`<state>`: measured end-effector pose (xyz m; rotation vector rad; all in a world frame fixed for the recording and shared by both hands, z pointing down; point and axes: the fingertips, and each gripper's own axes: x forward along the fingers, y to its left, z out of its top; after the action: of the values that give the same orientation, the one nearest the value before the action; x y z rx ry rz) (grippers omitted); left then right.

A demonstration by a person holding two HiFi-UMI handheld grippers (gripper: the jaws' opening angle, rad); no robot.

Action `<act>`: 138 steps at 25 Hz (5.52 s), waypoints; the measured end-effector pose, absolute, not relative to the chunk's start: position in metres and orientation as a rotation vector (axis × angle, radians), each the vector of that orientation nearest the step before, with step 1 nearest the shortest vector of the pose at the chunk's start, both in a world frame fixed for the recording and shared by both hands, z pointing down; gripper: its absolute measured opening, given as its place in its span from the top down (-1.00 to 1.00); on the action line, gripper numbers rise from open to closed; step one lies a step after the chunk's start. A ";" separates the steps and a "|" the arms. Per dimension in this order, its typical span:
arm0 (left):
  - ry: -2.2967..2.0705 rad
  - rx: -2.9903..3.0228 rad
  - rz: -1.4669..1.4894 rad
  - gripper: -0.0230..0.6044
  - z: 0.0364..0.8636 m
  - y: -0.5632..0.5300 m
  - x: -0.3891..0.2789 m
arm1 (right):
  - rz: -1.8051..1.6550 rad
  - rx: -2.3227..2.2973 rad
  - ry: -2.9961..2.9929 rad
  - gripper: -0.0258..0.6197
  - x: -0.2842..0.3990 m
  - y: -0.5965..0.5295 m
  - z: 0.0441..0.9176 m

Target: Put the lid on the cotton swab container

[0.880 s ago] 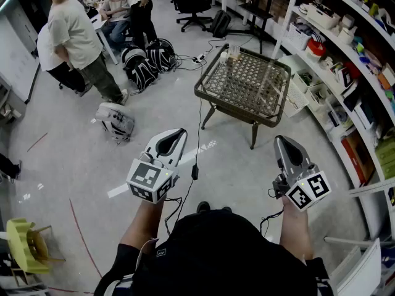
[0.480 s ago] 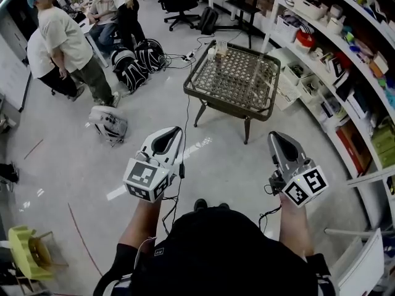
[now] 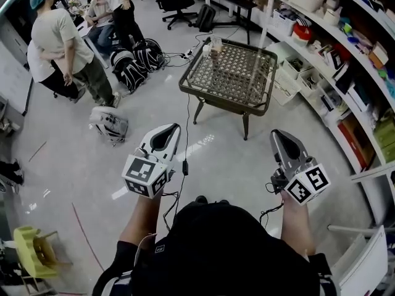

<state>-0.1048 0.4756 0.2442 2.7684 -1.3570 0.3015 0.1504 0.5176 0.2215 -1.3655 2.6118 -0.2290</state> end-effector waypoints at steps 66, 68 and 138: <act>-1.291 2.612 0.322 0.87 0.311 0.053 -0.145 | -0.545 -1.284 2.645 0.89 0.094 0.074 0.279; -1.308 2.601 0.338 0.87 0.312 0.037 -0.138 | -0.556 -1.257 2.646 0.89 0.101 0.054 0.282; -0.951 2.394 0.665 0.87 0.663 -0.306 -0.037 | -1.359 -1.317 2.764 0.89 0.061 -0.299 0.615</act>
<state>-0.0370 -0.3063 0.6628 2.3937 -0.9513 0.6652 0.0611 -0.2991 0.6146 -1.3165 2.7639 -1.3590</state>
